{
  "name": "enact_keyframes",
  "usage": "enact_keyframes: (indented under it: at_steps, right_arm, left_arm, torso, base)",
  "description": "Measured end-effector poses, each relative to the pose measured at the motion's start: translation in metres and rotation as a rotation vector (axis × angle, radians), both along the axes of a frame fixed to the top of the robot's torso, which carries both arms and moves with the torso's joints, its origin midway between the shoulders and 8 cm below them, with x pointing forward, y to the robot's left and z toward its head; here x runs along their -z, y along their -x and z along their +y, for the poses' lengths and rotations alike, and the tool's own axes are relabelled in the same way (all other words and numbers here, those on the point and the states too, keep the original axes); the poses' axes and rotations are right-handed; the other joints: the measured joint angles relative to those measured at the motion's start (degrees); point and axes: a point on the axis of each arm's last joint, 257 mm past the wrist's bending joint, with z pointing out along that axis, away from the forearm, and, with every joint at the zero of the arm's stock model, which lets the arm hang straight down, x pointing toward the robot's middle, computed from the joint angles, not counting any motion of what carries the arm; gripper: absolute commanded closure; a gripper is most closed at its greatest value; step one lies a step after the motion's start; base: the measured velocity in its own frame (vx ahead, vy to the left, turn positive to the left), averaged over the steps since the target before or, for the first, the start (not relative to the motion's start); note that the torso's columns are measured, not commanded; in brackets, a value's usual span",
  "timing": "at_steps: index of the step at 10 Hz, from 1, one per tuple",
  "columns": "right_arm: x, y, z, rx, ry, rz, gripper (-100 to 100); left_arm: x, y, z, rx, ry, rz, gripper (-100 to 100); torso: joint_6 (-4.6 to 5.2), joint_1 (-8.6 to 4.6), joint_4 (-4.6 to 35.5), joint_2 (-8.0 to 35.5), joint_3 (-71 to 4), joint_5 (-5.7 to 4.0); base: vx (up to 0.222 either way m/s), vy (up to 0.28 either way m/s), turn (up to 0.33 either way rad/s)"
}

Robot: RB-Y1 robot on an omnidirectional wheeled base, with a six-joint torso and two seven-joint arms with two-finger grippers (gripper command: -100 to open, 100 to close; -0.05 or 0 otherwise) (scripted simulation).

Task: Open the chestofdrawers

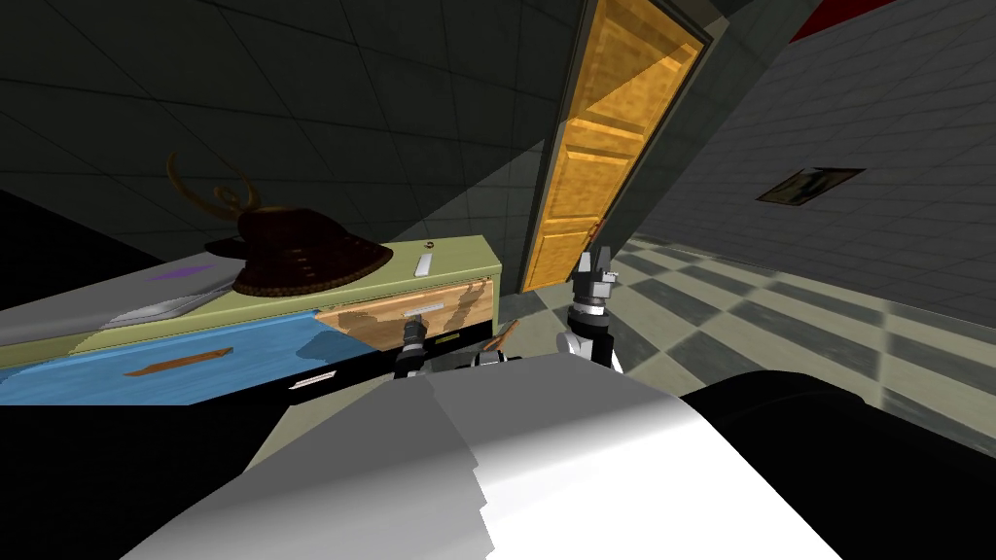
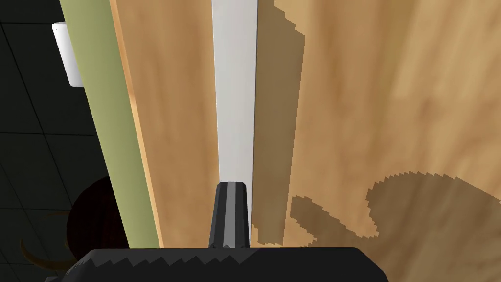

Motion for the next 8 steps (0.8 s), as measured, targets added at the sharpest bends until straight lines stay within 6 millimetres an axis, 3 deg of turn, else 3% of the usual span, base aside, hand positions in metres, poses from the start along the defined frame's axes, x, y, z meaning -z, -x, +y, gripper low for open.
enact_keyframes:
  at_steps: [2,3,8]
  right_arm:
    - [0.0,0.0,0.0,0.0,0.0,0.0,0]
    - [0.0,0.0,0.0,0.0,0.0,0.0,0]
    - [0.0,0.0,0.0,0.0,0.0,0.0,0]
  left_arm:
    - [-0.003,0.003,-0.001,0.002,0.0,-0.003,100]
    - [-0.003,0.003,-0.001,0.002,0.0,-0.003,-100]
    - [-0.008,0.004,0.022,0.031,-0.09,0.009,-100]
  torso:
    - [-0.01,-0.01,-0.1,-0.2,-0.2,0.01]
    - [0.0,0.12,-0.2,-0.6,-0.4,0.04]
    - [-0.01,0.07,-0.1,-0.3,-0.2,0.03]
  base:
    - [-0.152,-0.046,0.007]
    - [-0.021,-0.007,-0.002]
    - [0.038,0.014,0.0]
